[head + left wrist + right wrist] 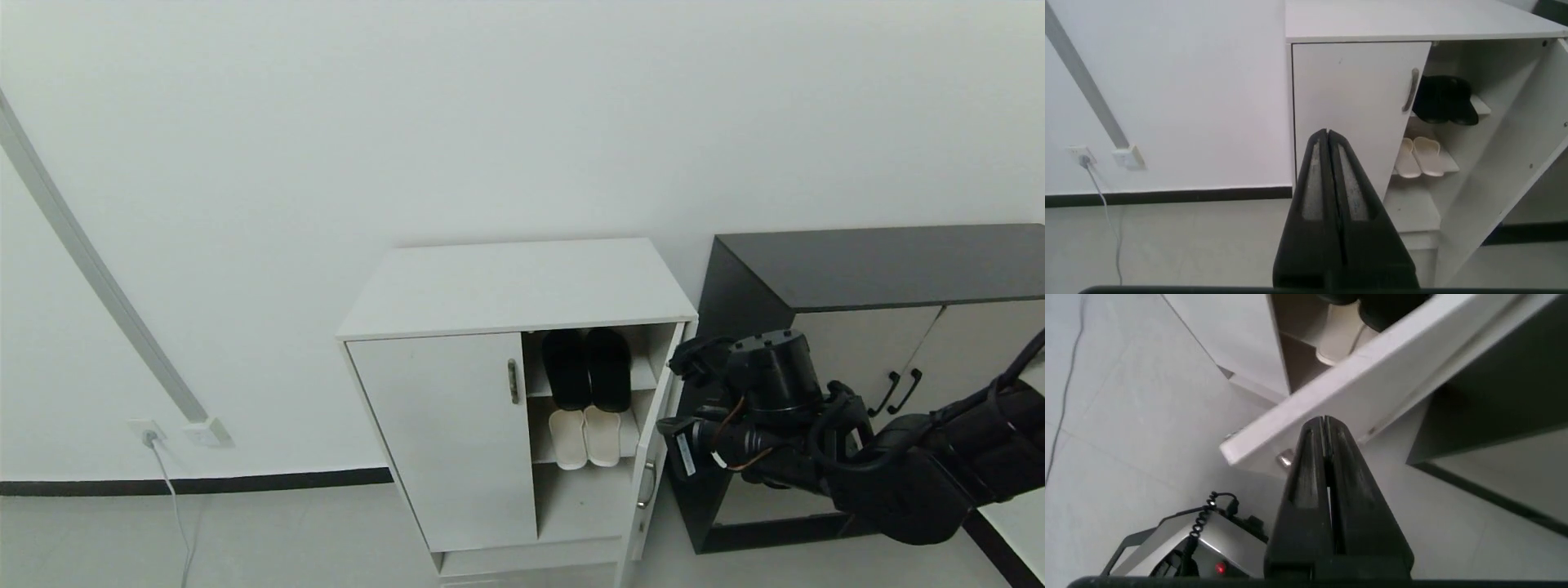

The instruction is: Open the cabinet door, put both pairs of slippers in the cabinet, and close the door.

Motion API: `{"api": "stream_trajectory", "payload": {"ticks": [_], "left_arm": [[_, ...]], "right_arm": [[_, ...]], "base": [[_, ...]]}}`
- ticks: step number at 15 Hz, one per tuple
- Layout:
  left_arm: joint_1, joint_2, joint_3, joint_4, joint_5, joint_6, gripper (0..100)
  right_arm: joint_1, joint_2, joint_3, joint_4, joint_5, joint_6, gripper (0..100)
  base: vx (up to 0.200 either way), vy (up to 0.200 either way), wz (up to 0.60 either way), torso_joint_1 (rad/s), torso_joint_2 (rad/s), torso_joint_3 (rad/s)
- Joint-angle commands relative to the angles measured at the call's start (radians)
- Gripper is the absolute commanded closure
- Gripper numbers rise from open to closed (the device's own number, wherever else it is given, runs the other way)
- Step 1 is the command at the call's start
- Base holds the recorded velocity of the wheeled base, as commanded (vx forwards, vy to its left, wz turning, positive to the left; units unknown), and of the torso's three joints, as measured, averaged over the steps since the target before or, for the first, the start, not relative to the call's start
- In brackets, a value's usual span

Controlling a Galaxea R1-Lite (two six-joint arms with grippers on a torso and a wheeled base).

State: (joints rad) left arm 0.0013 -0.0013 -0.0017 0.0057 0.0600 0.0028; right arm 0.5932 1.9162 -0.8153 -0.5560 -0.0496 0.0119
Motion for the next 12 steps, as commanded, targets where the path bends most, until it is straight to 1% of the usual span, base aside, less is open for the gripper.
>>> {"api": "stream_trajectory", "payload": {"ticks": [1,6,12], "left_arm": [[0.0,0.001,0.0,0.0,0.001,-0.001,100],[0.0,0.001,0.0,0.0,0.001,-0.001,100],[0.0,0.001,0.0,0.0,0.001,-0.001,100]], "right_arm": [[-0.003,0.014,0.001,-0.001,0.0,0.0,100],[-0.003,0.069,-0.031,-0.002,0.004,0.003,100],[-0.003,0.222,-0.133,-0.048,0.0,0.011,100]], "base": [[0.0,0.0,0.0,0.0,0.0,0.0],[0.0,0.0,0.0,0.0,0.0,0.0],[0.0,0.0,0.0,0.0,0.0,0.0]]}}
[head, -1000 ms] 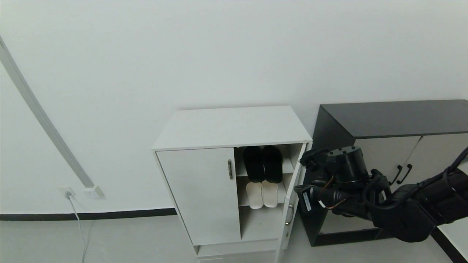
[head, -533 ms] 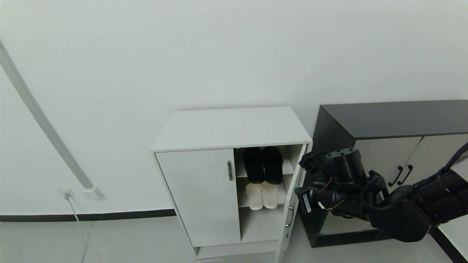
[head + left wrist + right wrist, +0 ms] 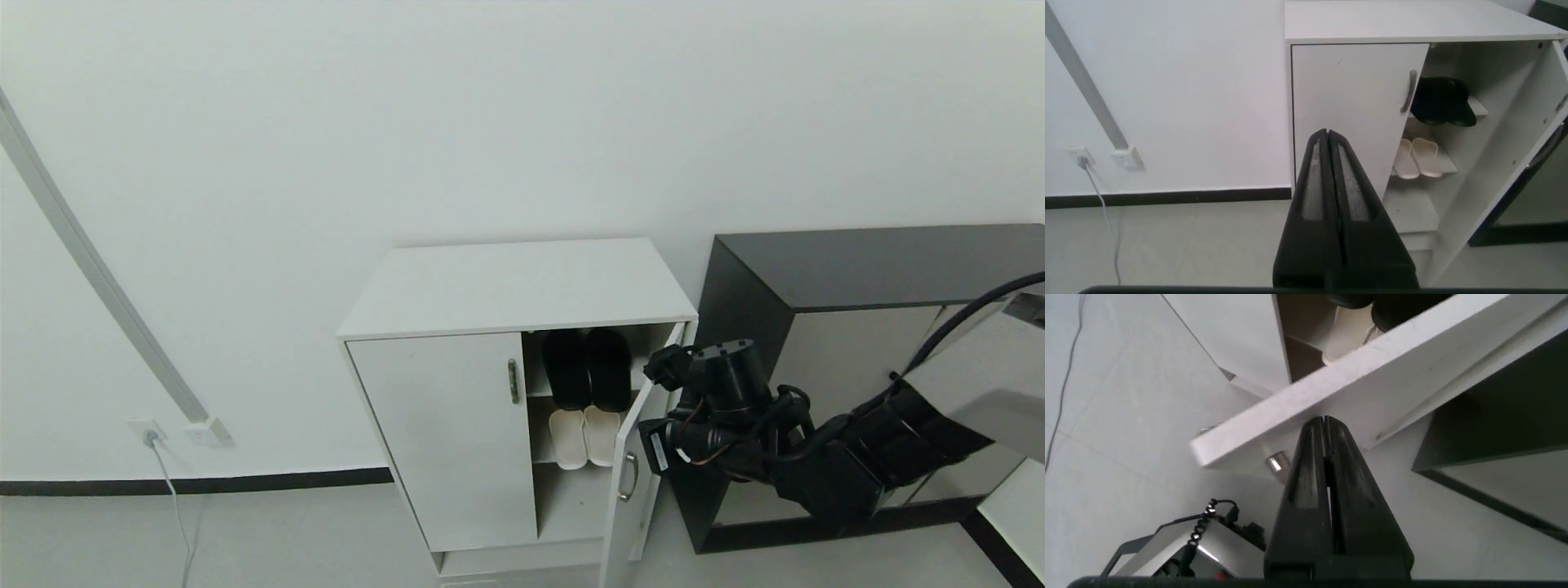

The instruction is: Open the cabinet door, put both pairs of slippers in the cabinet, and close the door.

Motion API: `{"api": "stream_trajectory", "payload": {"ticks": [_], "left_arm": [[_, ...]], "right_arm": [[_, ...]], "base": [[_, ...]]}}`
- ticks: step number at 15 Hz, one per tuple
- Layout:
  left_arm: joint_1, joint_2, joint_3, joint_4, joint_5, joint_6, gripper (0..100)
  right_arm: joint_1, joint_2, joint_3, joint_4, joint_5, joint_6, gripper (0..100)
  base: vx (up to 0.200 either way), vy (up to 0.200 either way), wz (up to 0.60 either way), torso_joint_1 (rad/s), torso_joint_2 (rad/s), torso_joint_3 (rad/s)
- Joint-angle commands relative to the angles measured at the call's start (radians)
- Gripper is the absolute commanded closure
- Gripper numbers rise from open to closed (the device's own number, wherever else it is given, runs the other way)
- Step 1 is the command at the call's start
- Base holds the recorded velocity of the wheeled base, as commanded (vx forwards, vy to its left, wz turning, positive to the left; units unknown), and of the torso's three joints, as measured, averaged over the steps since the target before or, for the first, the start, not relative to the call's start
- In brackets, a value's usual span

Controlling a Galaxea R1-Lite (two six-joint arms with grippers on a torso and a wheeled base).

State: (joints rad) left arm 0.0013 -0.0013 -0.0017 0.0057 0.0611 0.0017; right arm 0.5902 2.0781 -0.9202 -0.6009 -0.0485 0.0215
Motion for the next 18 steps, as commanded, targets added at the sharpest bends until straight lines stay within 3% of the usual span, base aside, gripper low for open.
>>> {"api": "stream_trajectory", "payload": {"ticks": [1,7,18], "left_arm": [[0.0,0.001,0.0,0.0,0.002,0.0,100],[0.0,0.001,0.0,0.0,0.002,0.0,100],[0.0,0.001,0.0,0.0,0.0,0.0,100]], "right_arm": [[0.0,0.085,-0.049,-0.013,-0.001,0.005,100],[-0.05,0.237,-0.249,-0.042,-0.004,0.02,100],[-0.079,0.379,-0.476,-0.089,-0.005,0.02,100]], "base": [[0.0,0.0,0.0,0.0,0.0,0.0],[0.0,0.0,0.0,0.0,0.0,0.0],[0.0,0.0,0.0,0.0,0.0,0.0]]}}
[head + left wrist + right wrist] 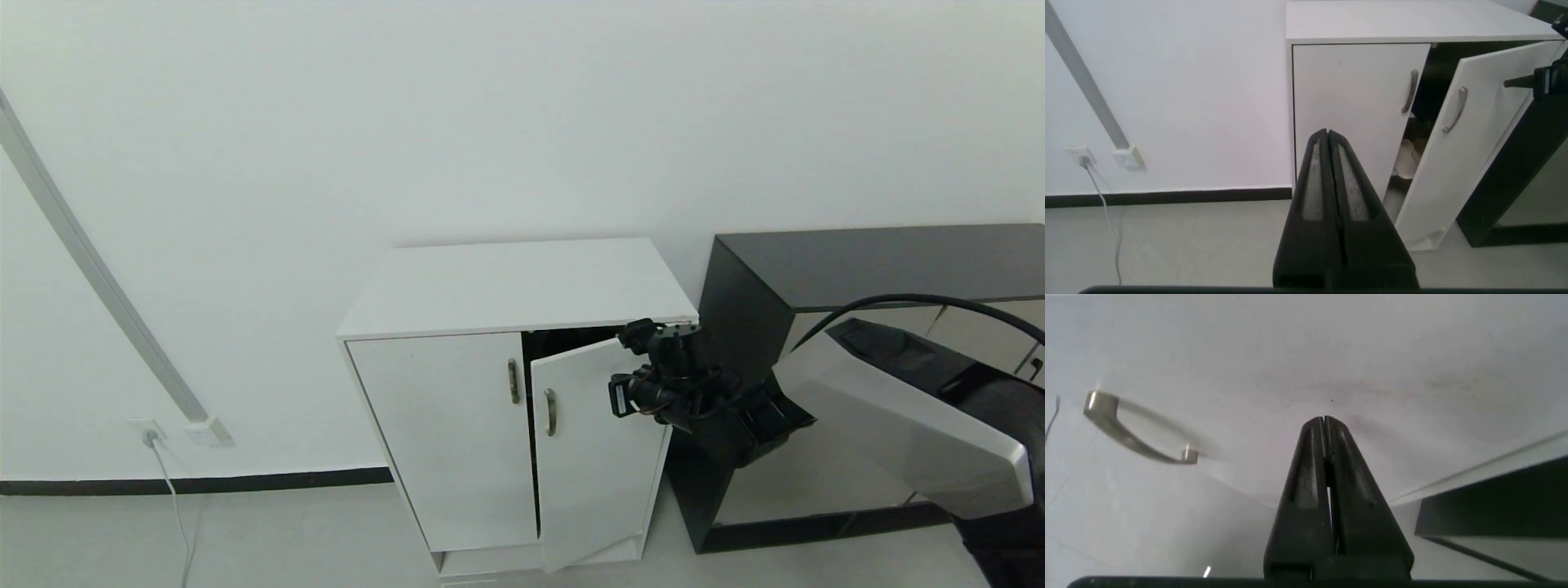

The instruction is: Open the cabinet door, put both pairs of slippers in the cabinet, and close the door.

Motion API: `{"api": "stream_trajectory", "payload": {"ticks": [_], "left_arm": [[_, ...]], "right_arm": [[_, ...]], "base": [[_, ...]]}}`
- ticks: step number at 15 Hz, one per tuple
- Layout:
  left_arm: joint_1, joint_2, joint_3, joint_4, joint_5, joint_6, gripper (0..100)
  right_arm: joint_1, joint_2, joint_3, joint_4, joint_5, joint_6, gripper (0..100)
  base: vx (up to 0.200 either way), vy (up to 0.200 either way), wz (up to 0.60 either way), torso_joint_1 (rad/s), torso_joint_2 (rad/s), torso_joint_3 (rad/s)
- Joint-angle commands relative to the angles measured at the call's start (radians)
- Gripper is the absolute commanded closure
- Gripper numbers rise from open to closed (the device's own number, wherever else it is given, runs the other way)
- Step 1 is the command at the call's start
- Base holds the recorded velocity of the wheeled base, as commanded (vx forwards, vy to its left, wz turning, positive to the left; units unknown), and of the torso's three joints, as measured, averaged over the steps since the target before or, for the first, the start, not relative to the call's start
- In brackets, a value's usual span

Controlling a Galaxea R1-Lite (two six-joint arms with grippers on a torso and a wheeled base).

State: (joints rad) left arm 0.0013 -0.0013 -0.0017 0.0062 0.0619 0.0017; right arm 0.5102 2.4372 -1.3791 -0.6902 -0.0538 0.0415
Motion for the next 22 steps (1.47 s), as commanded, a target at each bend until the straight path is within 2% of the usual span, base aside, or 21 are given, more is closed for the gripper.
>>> {"api": "stream_trajectory", "payload": {"ticks": [1,22], "left_arm": [[0.0,0.001,0.0,0.0,0.001,0.0,100],[0.0,0.001,0.0,0.0,0.001,0.0,100]], "right_arm": [[0.001,0.025,-0.031,-0.002,0.0,0.0,100],[-0.03,0.126,-0.202,-0.08,-0.001,0.001,100]], "base": [[0.0,0.0,0.0,0.0,0.0,0.0],[0.0,0.0,0.0,0.0,0.0,0.0]]}}
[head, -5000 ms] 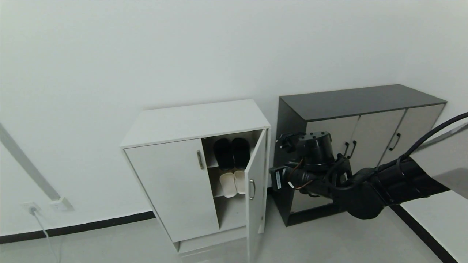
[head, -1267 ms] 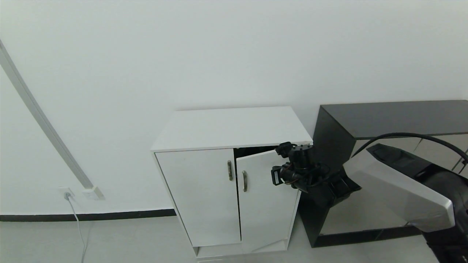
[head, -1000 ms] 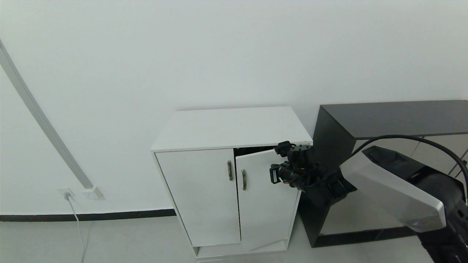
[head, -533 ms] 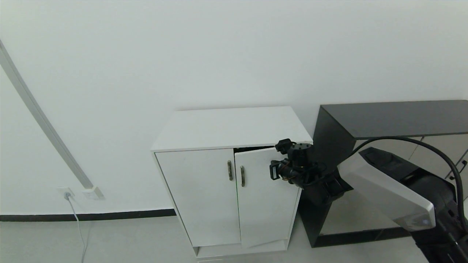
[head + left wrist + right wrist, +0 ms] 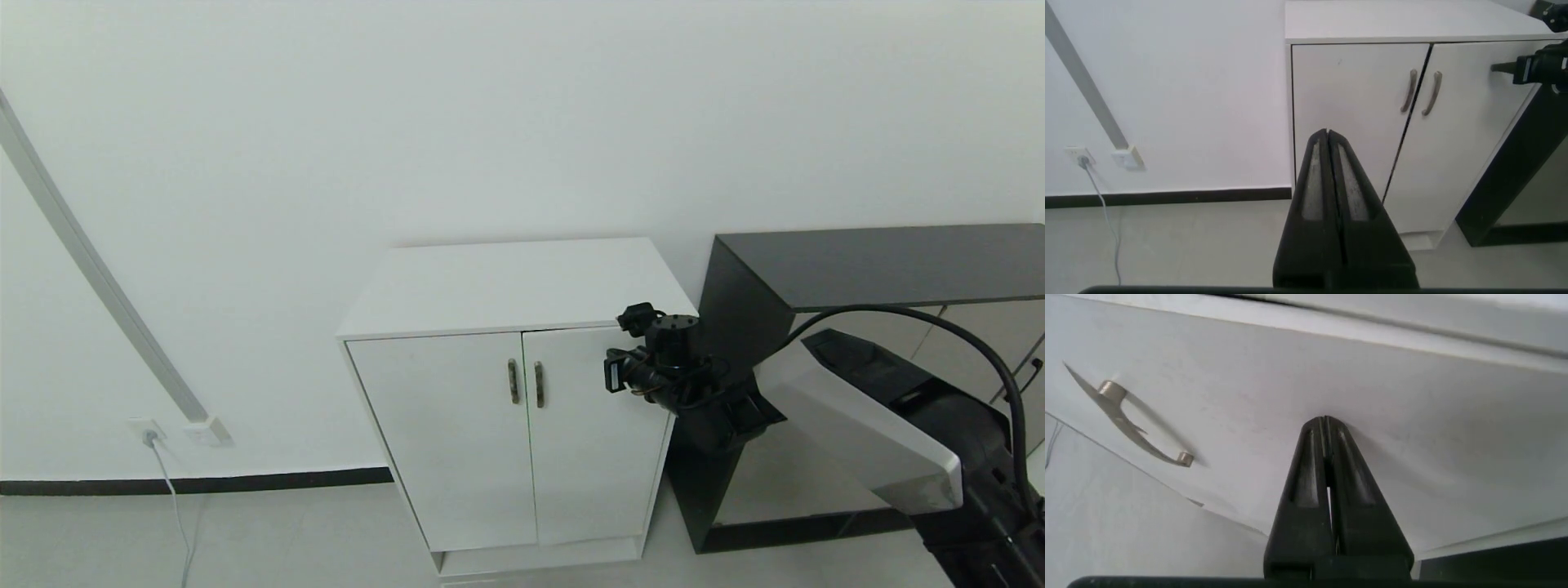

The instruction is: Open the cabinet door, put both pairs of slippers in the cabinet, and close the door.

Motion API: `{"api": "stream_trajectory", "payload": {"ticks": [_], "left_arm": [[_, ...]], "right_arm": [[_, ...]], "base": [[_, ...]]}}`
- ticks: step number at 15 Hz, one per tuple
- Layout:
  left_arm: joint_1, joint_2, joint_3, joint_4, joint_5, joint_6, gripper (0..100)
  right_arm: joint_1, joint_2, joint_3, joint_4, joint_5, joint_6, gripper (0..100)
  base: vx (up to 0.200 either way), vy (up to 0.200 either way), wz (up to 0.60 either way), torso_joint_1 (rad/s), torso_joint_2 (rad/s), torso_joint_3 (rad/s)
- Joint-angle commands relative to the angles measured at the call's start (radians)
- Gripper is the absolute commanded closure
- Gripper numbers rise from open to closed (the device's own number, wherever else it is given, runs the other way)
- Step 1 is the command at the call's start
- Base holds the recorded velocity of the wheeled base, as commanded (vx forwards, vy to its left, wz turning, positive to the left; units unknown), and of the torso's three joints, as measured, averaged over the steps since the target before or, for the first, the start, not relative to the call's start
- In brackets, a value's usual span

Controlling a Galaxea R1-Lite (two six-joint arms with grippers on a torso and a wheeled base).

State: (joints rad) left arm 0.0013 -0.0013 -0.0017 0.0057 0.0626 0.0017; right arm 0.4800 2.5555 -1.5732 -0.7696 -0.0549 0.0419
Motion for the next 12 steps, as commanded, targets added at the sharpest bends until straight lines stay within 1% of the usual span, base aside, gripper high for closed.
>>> {"api": "stream_trajectory", "payload": {"ticks": [1,12], "left_arm": [[0.0,0.001,0.0,0.0,0.0,0.0,100],[0.0,0.001,0.0,0.0,0.0,0.0,100]], "right_arm": [[0.0,0.011,-0.016,0.0,0.0,0.0,100],[0.0,0.022,-0.039,-0.002,0.0,0.0,100]], "base": [[0.0,0.0,0.0,0.0,0.0,0.0],[0.0,0.0,0.0,0.0,0.0,0.0]]}}
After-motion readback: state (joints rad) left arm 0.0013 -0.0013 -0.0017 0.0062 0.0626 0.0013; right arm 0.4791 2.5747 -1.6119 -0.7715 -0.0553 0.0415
